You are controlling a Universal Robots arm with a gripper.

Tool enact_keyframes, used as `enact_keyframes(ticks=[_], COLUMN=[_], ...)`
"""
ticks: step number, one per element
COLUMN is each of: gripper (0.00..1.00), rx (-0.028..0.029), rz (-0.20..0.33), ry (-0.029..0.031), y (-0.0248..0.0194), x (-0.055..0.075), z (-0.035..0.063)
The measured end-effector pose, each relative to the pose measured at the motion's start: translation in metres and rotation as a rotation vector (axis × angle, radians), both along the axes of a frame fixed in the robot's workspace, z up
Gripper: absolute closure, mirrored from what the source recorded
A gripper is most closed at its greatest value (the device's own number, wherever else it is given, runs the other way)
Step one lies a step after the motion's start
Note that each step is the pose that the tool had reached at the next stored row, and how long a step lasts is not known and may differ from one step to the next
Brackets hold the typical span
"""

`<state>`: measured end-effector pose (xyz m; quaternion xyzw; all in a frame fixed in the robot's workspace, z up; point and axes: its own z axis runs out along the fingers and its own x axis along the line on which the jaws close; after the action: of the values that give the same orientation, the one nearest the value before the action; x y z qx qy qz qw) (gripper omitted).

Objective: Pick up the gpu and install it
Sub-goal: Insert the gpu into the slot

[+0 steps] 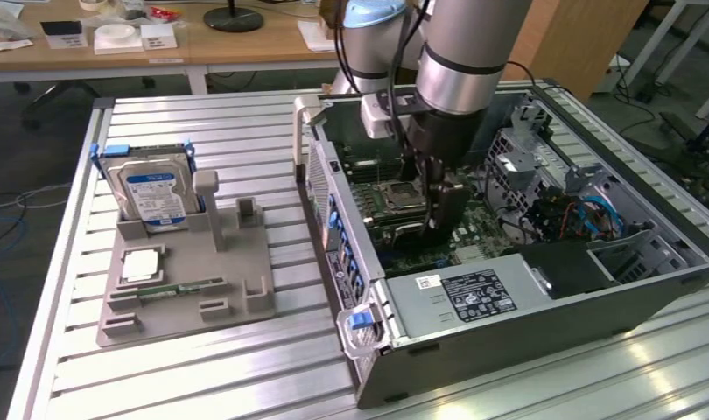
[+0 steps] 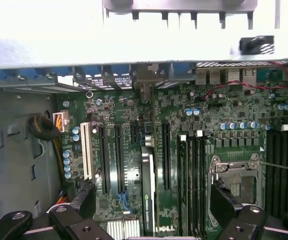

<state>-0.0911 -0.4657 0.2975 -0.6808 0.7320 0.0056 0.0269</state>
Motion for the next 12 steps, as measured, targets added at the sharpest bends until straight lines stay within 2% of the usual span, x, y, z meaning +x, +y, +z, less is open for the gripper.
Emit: enact_keyframes(ticks=[4, 12], gripper=[0.01, 0.01], rx=[0.0001, -0.0001], rz=[0.0, 0.0], ry=[0.0002, 0.0004], y=[0.0, 0.0], x=[0.0003, 0.0022], z=[0.0102, 0.0112])
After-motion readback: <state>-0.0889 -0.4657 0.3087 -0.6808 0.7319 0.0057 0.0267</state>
